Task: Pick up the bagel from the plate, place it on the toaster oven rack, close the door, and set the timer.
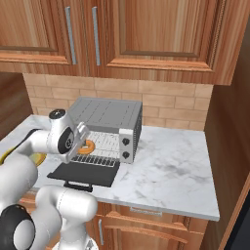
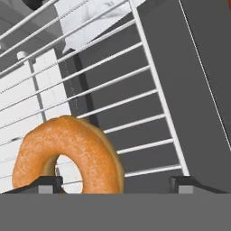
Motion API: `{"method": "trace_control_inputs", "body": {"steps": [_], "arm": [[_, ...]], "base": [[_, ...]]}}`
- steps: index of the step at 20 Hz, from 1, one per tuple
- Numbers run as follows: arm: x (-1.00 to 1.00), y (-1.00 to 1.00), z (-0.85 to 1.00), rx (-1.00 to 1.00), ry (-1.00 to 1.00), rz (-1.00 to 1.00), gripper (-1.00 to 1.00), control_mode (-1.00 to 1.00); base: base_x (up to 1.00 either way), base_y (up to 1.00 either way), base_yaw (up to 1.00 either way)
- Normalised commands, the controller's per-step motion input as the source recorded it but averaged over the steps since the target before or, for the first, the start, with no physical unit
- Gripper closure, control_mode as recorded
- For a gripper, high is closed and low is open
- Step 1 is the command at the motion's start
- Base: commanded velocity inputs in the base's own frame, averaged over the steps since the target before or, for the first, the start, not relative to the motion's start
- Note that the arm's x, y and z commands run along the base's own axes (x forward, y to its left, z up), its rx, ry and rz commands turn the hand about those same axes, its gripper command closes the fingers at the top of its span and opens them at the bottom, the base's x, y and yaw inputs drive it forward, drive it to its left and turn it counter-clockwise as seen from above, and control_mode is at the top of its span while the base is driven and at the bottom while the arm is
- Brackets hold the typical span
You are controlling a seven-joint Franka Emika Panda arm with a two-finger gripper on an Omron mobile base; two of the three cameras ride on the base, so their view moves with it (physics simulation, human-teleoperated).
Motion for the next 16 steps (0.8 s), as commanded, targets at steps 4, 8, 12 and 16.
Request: {"method": "trace_control_inputs", "body": {"steps": [4,8,12,16], "arm": [[-0.3,0.0,0.3,0.0,-0.09,0.0,-1.0,-1.0],[-0.83,-0.04,0.39,0.01,-0.1,0.0,-1.0,-1.0],[-0.86,-0.25,0.41,0.07,0.0,0.0,-1.0,-1.0],[-0.46,-0.35,0.54,0.08,0.02,0.09,-1.0,-1.0]], "base": [[0.0,0.0,0.0],[0.0,0.0,0.0],[0.0,0.0,0.0],[0.0,0.0,0.0]]}}
